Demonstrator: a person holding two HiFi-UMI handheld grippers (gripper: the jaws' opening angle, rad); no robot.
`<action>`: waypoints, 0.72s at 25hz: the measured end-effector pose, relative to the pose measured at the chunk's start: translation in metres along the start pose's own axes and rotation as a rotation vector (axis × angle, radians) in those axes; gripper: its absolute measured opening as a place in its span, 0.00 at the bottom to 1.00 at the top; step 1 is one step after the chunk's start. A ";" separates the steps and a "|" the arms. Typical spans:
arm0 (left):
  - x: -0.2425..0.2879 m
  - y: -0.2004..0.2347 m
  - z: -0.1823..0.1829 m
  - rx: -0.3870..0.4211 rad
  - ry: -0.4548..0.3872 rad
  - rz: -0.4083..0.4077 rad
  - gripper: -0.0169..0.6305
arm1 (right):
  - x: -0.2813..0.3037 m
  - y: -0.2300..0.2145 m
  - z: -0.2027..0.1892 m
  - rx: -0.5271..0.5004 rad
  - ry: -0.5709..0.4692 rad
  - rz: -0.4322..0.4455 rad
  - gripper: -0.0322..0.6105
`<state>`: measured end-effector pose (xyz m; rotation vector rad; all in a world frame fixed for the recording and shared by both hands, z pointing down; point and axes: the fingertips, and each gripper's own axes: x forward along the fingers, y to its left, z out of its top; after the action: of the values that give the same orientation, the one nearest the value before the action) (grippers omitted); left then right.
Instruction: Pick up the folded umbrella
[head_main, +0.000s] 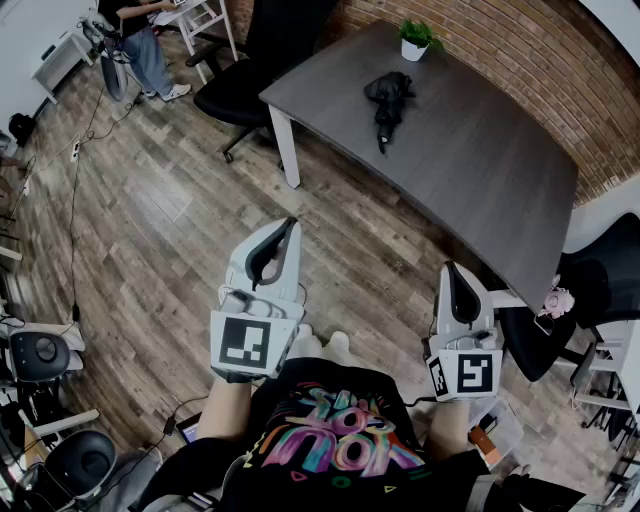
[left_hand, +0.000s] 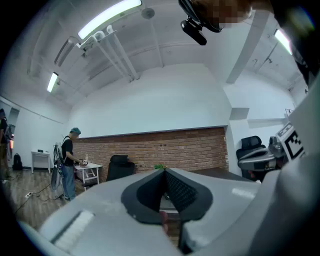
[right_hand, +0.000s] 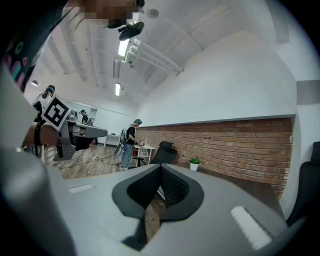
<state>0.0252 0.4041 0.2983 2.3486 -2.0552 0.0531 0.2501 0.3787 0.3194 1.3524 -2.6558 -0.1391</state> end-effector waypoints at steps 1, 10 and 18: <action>0.001 -0.002 0.001 -0.003 0.000 0.007 0.03 | 0.000 -0.001 0.000 -0.004 -0.002 0.006 0.05; -0.004 -0.016 0.007 0.027 -0.020 0.053 0.03 | -0.007 -0.004 -0.007 0.000 -0.022 0.058 0.05; 0.003 -0.009 0.001 0.035 -0.006 0.069 0.03 | 0.005 -0.004 -0.021 0.039 -0.003 0.069 0.05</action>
<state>0.0342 0.4026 0.2969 2.2997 -2.1550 0.0848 0.2544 0.3714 0.3401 1.2709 -2.7170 -0.0809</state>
